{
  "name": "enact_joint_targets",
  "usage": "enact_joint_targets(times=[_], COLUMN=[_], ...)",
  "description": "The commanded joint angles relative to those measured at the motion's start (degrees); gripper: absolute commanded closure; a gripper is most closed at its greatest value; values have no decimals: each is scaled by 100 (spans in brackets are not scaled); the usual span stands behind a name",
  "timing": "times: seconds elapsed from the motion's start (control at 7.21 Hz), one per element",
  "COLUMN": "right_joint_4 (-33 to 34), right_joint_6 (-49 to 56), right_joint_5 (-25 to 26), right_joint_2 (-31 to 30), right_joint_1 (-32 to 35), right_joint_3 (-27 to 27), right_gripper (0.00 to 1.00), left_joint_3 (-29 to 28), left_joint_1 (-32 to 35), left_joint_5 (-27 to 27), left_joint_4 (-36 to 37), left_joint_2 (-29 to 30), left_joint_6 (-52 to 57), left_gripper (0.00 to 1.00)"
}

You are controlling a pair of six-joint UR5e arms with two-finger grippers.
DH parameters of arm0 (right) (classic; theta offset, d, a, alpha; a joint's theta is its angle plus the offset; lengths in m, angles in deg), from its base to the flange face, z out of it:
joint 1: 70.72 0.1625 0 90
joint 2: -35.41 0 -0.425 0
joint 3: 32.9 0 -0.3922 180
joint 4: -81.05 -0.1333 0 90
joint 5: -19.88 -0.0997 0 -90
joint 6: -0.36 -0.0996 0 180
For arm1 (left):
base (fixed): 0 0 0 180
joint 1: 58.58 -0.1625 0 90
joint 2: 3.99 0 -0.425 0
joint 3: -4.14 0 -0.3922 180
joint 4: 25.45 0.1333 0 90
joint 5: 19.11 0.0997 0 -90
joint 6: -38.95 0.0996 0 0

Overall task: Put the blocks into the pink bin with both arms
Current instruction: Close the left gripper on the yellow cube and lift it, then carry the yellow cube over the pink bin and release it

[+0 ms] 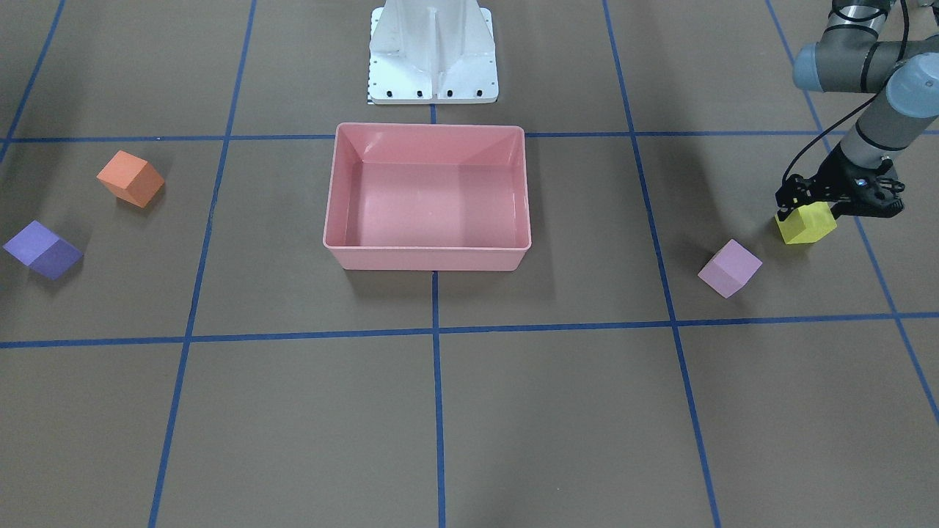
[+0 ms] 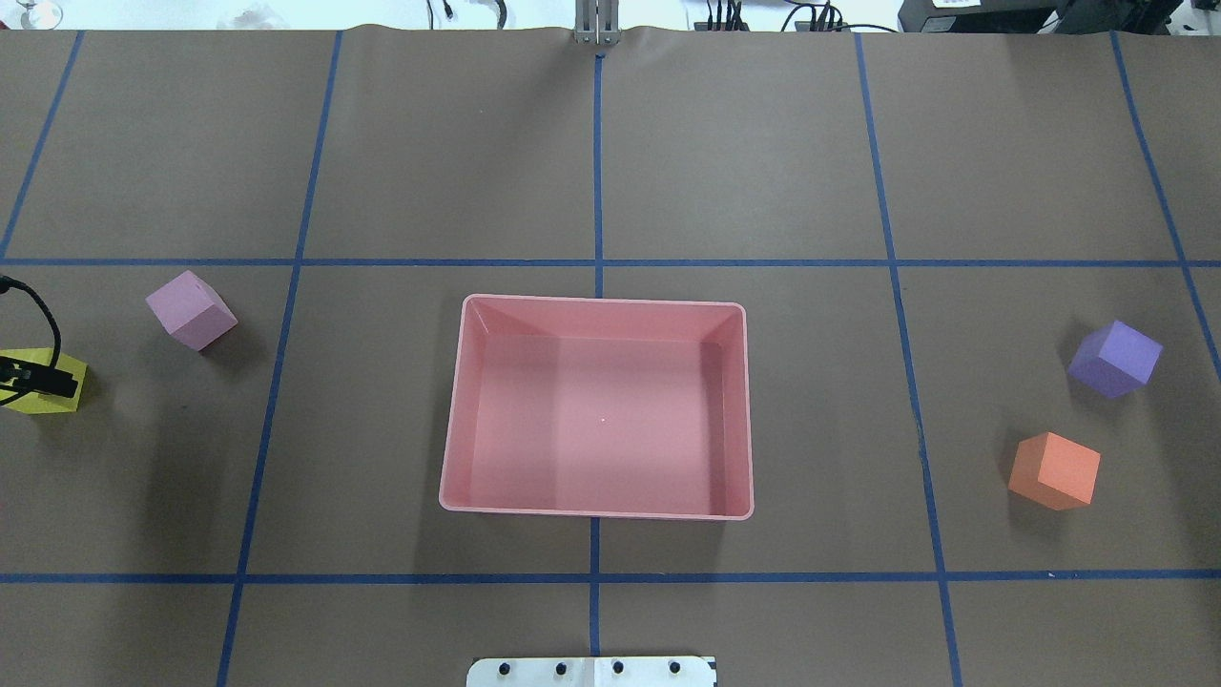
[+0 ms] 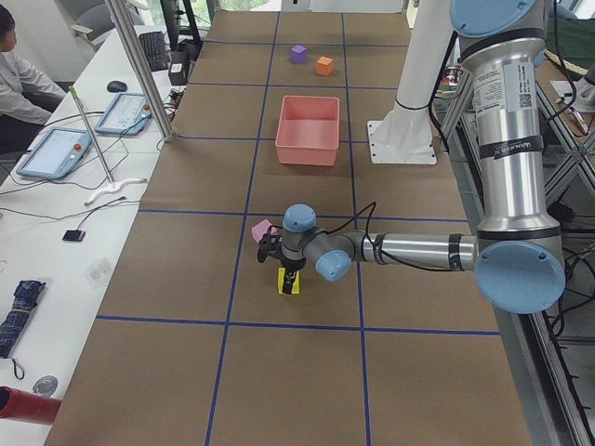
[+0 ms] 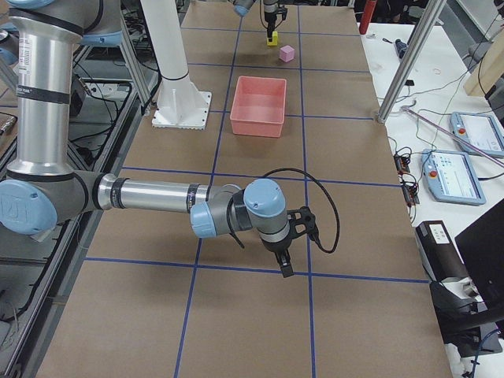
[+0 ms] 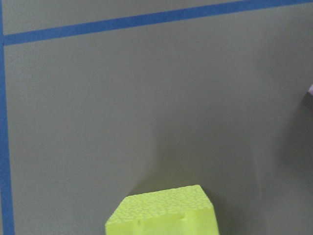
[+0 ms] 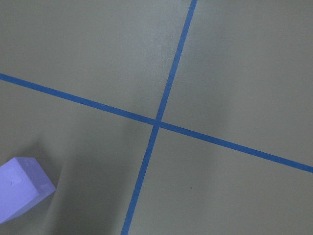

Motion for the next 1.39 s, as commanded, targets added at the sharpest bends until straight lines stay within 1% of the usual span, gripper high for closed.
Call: enact_joint_targets(times=[0.0,0.14,0.28,0.42,0.55,0.69,0.83,0.97,1.11,1.25], right_joint_4=[0,0,0,0,0,0,0,-9,-9,-18], right_joint_6=[0,0,0,0,-26,-78,-149,-349,-543,-945], right_joint_5=[-6,-6,-6,-6,-15,-15,-24,-50,-154,-286], right_joint_2=[0,9,9,9,17,26,35,53,70,88], right_joint_1=[-4,-4,-4,-4,-4,-4,-4,-4,-56,-196], right_joint_3=[-1,-1,-1,8,8,8,8,34,61,165], right_gripper=[0,0,0,0,0,0,0,0,0,0], left_joint_3=[47,221,562,888,1265,1800,2310,2576,2605,2596], left_joint_1=[-34,-17,44,106,176,150,150,89,-155,-592], left_joint_5=[36,10,-138,-409,-421,-421,-421,-421,-421,-343], left_joint_4=[-12,-3,49,58,128,773,1980,2949,3420,3746], left_joint_2=[-10,-10,-45,-10,68,173,801,1529,2163,2813], left_joint_6=[83,170,171,171,145,93,83,-73,-501,-1089], left_gripper=[60,68,80,80,80,80,80,79,79,79])
